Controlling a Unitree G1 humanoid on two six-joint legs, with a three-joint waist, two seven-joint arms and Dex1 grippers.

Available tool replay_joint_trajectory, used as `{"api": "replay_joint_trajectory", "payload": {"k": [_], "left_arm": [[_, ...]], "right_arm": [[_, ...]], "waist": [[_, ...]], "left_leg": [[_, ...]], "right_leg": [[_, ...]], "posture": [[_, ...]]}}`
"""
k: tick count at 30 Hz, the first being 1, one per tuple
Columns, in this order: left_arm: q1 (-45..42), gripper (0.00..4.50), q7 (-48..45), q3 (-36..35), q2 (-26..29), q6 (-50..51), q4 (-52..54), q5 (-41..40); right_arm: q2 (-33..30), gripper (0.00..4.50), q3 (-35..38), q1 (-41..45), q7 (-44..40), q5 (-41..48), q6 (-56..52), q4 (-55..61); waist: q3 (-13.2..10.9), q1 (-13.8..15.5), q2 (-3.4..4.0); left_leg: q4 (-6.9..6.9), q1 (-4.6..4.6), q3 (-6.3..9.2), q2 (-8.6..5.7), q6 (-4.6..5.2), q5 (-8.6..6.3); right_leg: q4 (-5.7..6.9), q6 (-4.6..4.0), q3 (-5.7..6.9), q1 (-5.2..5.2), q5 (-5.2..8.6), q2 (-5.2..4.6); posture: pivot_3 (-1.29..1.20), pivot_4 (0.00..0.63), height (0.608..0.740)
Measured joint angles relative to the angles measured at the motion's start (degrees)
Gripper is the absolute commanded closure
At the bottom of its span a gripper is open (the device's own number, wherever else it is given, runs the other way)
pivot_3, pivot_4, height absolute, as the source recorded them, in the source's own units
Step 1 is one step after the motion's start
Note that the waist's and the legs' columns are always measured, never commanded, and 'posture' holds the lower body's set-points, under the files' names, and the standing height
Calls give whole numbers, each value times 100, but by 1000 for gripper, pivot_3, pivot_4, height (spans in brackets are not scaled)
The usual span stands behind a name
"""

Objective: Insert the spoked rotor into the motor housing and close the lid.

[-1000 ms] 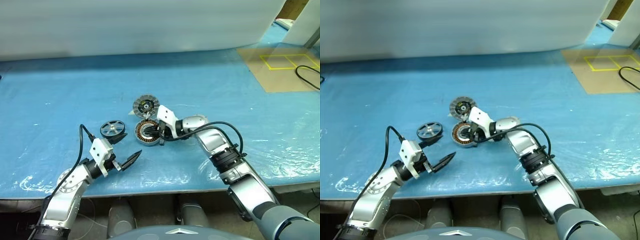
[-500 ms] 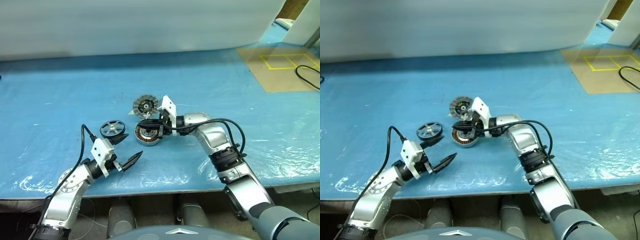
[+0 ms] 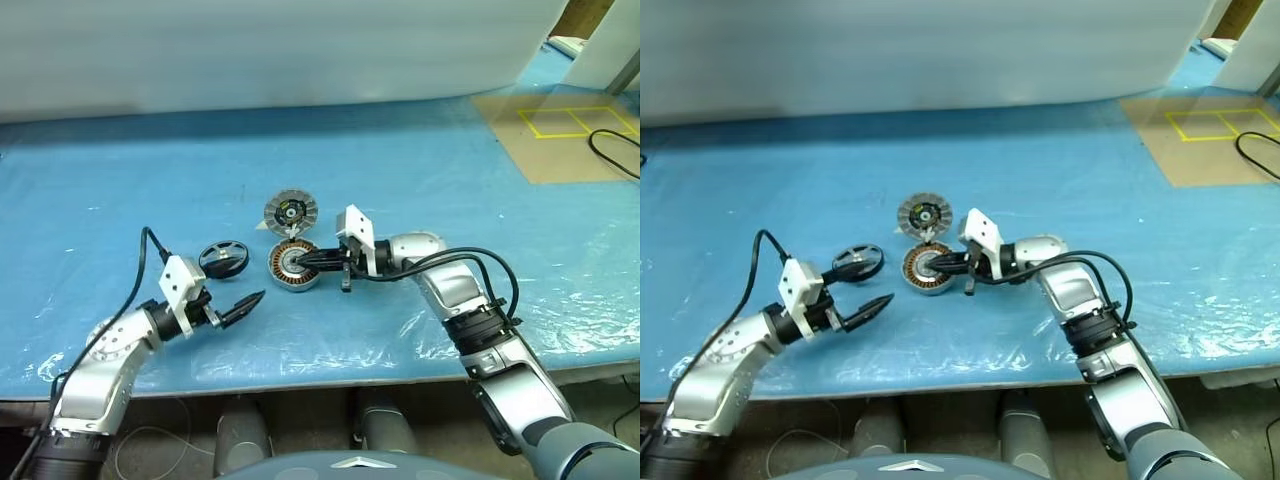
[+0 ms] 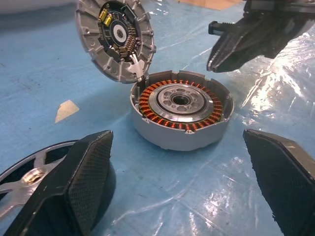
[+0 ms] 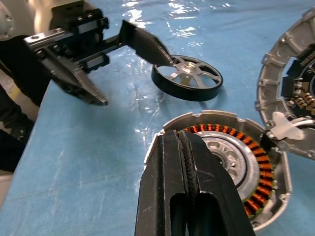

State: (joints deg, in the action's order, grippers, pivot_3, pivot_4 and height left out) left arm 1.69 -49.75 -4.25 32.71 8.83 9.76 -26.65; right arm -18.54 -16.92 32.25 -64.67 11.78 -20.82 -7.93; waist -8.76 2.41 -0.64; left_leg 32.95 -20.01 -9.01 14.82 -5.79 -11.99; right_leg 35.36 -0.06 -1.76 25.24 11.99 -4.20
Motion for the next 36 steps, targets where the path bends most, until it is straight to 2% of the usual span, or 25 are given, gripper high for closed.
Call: {"api": "replay_joint_trajectory", "payload": {"k": [9,18,27,36], "left_arm": [[-1248,0,-692,-237,705,605,-767,-233],[-2558,0,-1865,136,1124,679,-2145,92],[-4357,0,-3318,1129,1238,30,-4485,1240],[-5852,0,-4033,1740,1089,-1035,-6813,2466]], "right_arm": [[25,4484,105,-228,306,55,206,111],[-17,4484,92,-634,503,-51,530,101],[-127,4484,71,-804,628,-126,542,214],[-264,4484,96,-1019,773,-130,494,487]], "waist": [[0,1,0],[0,21,-1],[-1,34,-2],[-6,134,-10]], "left_leg": [[2,0,1,-3,-3,2],[1,-2,4,-6,-3,2],[1,-4,11,-9,-5,3],[1,-8,26,-12,-6,3]], "right_leg": [[1,0,-1,0,0,0],[2,0,2,-2,0,-3],[3,1,5,-5,-1,-4],[1,2,12,-11,-2,-5]], "posture": [[0,150,740],[0,150,740],[0,150,740],[0,150,740]]}}
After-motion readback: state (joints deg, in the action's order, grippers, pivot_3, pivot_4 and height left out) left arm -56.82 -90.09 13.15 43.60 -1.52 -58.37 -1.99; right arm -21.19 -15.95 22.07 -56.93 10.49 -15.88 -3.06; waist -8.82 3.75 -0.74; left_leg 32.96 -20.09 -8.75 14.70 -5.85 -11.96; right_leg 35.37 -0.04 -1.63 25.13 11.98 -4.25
